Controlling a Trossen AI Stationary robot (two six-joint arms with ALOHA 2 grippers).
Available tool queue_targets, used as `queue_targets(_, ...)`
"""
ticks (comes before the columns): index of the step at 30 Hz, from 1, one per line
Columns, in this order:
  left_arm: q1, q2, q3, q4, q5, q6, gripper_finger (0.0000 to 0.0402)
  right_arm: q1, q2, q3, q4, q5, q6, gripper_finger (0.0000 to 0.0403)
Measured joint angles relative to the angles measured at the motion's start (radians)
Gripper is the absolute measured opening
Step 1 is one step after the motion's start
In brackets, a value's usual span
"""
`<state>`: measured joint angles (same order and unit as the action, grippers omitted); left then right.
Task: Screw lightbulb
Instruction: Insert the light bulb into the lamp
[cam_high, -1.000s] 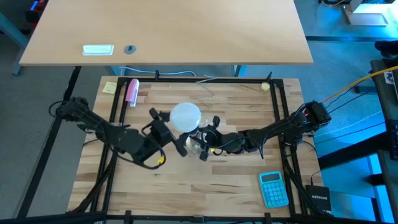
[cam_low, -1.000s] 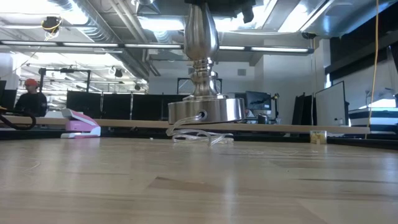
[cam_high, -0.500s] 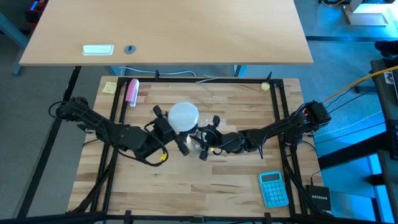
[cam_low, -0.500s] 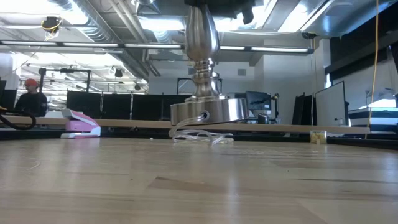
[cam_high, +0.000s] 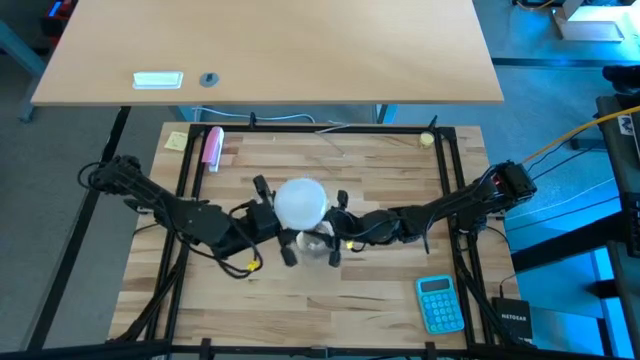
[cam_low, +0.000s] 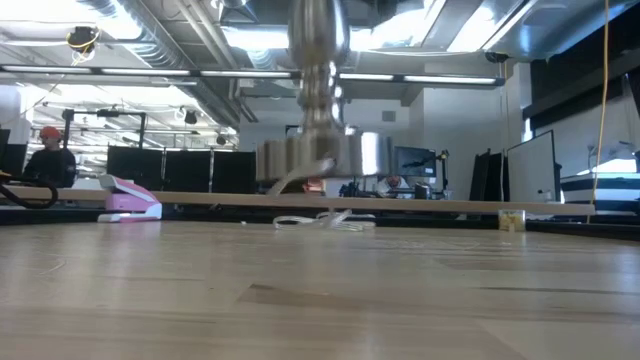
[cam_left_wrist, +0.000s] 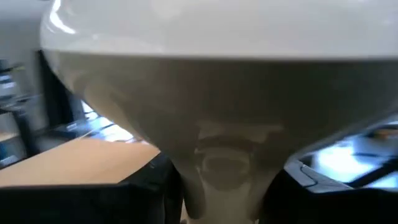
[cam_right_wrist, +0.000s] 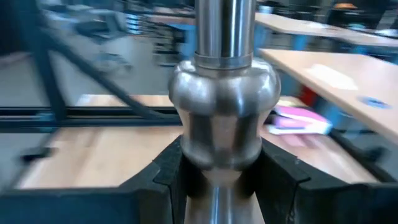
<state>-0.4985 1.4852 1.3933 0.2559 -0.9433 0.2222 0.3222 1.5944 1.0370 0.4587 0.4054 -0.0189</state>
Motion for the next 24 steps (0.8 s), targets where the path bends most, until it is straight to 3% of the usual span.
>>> queue_targets(4, -0.005, -0.016, 0.001, -0.069, 0.15, -0.031, 0.0144, 0.017, -0.022, -0.001, -0.012, -0.147, -0.062, 0.0138)
queue_targets(10, 0.045, -0.039, 0.001, -0.164, 0.474, -0.04, 0.0144, 0.022, -0.03, -0.002, -0.033, -0.304, -0.082, 0.0138)
queue_targets(17, 0.173, -0.043, -0.001, -0.255, 1.069, 0.099, 0.0143, 0.024, -0.03, -0.002, -0.078, -0.381, -0.125, 0.0138)
queue_targets(20, 0.239, -0.041, -0.002, -0.271, 1.272, 0.088, 0.0143, 0.025, -0.03, -0.002, -0.107, -0.4, -0.119, 0.0138)
queue_targets(22, 0.273, -0.041, -0.003, -0.287, 1.336, 0.068, 0.0143, 0.024, -0.03, -0.002, -0.126, -0.397, -0.106, 0.0138)
queue_targets(24, 0.284, -0.041, -0.003, -0.286, 1.325, 0.051, 0.0143, 0.024, -0.031, -0.002, -0.126, -0.373, -0.11, 0.0138)
